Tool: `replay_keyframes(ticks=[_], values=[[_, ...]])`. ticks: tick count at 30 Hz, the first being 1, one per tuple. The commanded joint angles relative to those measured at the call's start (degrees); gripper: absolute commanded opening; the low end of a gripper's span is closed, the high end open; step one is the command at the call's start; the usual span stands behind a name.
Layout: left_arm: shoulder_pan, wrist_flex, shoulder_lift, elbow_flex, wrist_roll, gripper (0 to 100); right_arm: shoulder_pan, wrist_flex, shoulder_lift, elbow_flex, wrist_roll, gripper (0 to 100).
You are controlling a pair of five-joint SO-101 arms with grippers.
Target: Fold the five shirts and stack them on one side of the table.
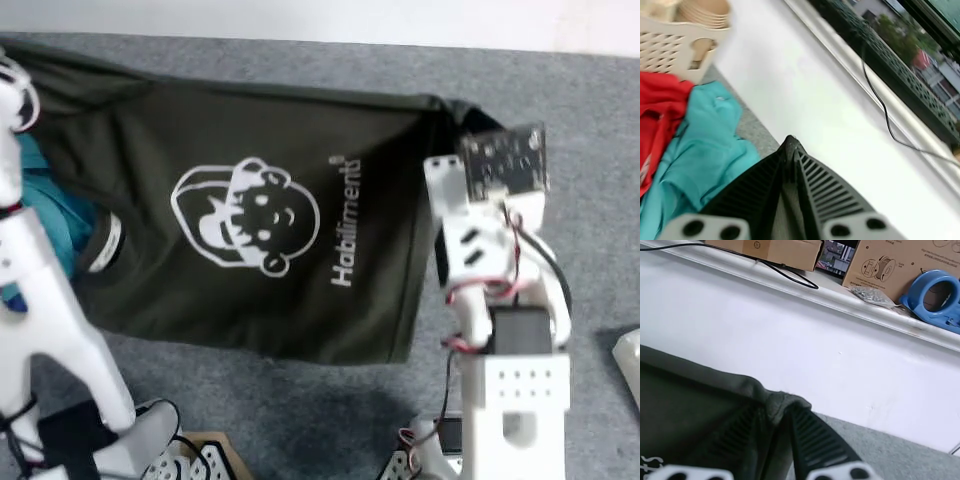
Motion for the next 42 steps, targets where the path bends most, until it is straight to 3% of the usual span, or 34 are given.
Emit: replay_keyframes(ticks=[1, 9, 15, 23, 33, 42], values=[[2.9, -8.0, 3.9, -0.5, -2.6, 1, 1.2, -10.8, 8.4, -1.1, 0.3, 0.8], [6.9, -20.0, 18.9, -10.2, -2.6, 1, 1.1, -32.1, 24.7, -3.5, 0.3, 0.8], [7.5, -27.5, 32.5, -16.7, -2.6, 1, 1.1, -33.1, 39.5, -15.2, 0.3, 0.8], [11.3, -44.4, 51.0, -30.3, -2.5, 1, 1.4, -33.1, 63.2, -39.5, 0.3, 0.8], [14.5, -45.2, 66.0, -53.6, -2.7, 1, 1.5, -32.7, 83.9, -66.5, 0.3, 0.8], [16.0, -47.0, 78.8, -66.4, -2.7, 1, 3.1, -32.7, 92.0, -72.7, 0.3, 0.8]])
